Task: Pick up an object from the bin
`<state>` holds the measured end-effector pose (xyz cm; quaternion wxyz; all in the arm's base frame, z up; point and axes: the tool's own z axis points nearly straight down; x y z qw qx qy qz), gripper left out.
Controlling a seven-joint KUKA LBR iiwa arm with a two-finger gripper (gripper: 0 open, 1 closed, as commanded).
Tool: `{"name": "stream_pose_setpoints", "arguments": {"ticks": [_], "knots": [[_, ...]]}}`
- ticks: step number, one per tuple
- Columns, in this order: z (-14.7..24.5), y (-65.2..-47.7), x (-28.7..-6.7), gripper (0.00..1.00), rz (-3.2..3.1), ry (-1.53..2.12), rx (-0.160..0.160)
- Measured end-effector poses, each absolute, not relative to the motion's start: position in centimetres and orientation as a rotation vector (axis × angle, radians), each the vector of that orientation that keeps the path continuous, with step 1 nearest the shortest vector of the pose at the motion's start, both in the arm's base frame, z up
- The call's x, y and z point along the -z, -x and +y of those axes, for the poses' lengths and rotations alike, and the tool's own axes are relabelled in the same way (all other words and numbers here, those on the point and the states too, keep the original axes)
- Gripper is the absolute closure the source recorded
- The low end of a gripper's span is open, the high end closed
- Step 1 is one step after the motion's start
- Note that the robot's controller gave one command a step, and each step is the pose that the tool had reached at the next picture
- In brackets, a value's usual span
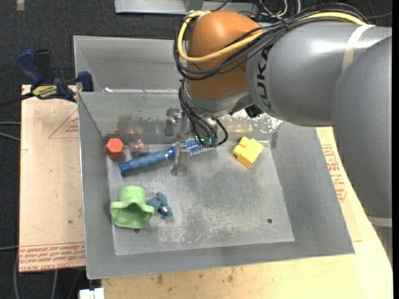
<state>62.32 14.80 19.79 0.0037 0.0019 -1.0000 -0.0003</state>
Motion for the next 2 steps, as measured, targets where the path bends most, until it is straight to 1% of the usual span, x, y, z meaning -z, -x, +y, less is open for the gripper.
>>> {"name": "stream_pose_setpoints", "arguments": {"ticks": [1,2], "knots": [[7.3,-65.7,-7.2,0.0,-3.146,-0.26,0.005],[7.6,-65.6,-10.2,0.0,-3.102,-0.547,0.002]]}}
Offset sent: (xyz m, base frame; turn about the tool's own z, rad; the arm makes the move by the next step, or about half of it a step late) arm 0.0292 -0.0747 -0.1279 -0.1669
